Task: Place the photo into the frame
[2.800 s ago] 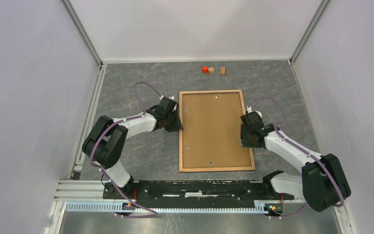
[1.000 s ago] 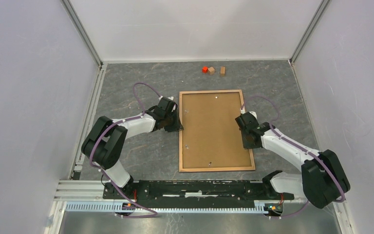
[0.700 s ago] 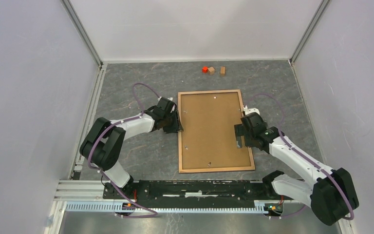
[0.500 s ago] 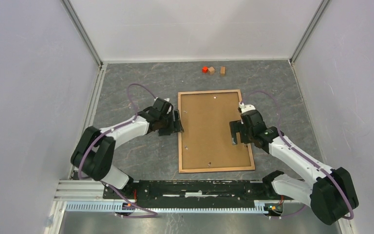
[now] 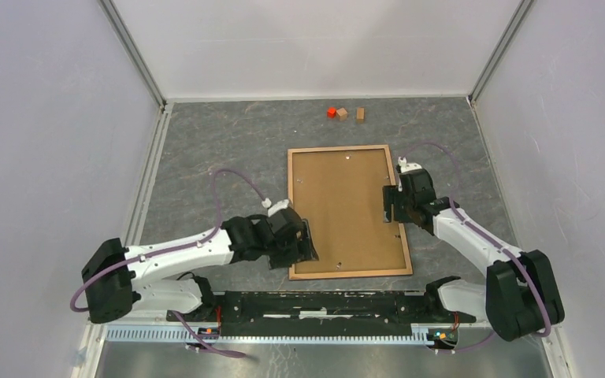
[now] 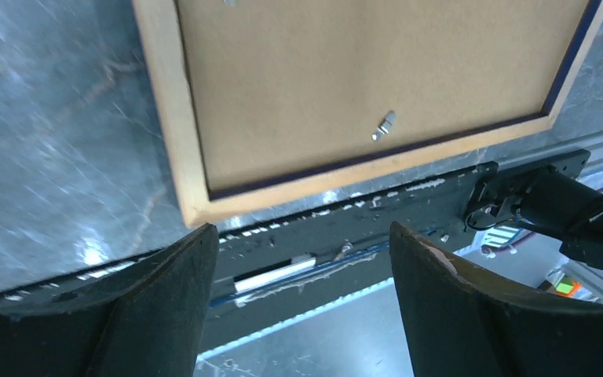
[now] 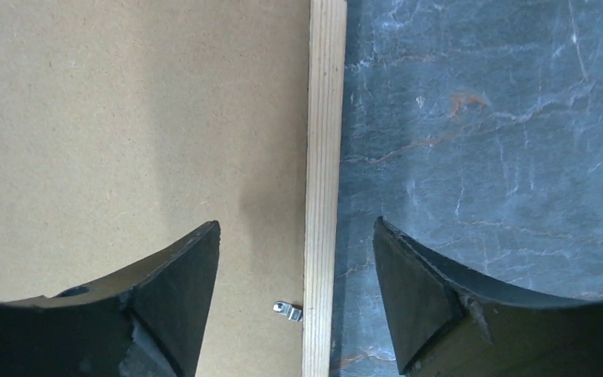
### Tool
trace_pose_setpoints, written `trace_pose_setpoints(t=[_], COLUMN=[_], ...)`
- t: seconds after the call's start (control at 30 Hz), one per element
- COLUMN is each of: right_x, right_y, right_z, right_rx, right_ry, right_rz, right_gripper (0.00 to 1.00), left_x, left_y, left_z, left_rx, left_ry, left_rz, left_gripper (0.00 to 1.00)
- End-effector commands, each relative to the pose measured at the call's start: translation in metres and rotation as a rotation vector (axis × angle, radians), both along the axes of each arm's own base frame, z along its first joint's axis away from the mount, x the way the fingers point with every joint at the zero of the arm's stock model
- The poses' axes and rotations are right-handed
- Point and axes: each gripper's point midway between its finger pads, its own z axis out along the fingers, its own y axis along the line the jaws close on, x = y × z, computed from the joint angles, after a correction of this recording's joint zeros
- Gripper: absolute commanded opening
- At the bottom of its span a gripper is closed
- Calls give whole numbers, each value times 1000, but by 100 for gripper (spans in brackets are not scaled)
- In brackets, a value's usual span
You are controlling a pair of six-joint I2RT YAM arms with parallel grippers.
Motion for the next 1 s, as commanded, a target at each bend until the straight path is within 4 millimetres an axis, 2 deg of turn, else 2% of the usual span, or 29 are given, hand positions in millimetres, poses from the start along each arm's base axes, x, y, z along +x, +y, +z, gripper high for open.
trace_pose_setpoints(t=[0.0,0.03,0.07,0.2,0.3,0.37,0.47,0.57,0.67,0.8,0.97], right_x=[4,3,1,-2,-4,-7,-11,-14,-19,-33,-36], right_y=[-2,-3,-3,-3,-5,-6,-1,8,21,36,52], right_z=[5,5,5,1,-7,-13,-19,-24,-31,-41,-32], right_rx=[67,80,103,156,158,145,180,245,318,438,572], right_ry=[-104,-117,-137,-173,-173,-140,-116,-87,-45,37,-3], right_rz=[-100,-121,-139,-195,-213,-225,-241,-265,-286,-392,-510], right_gripper=[71,68,60,42,39,32,20,0,0,0,0], left_x=[-7,-12,-13,-18,-22,-25,-32,-37,-31,-21,-3], left_y=[-22,-31,-40,-64,-79,-81,-72,-64,-62,-42,-9], left_z=[9,10,9,-8,-9,-9,-19,-29,-28,-33,-33], left_rx=[-71,-82,-91,-92,-101,-106,-113,-116,-114,-98,-121], left_ry=[2,-8,-16,68,66,72,125,173,144,116,90], left_rz=[264,260,276,326,313,325,407,469,489,570,664], left_gripper=[86,87,88,87,88,91,93,95,96,99,100])
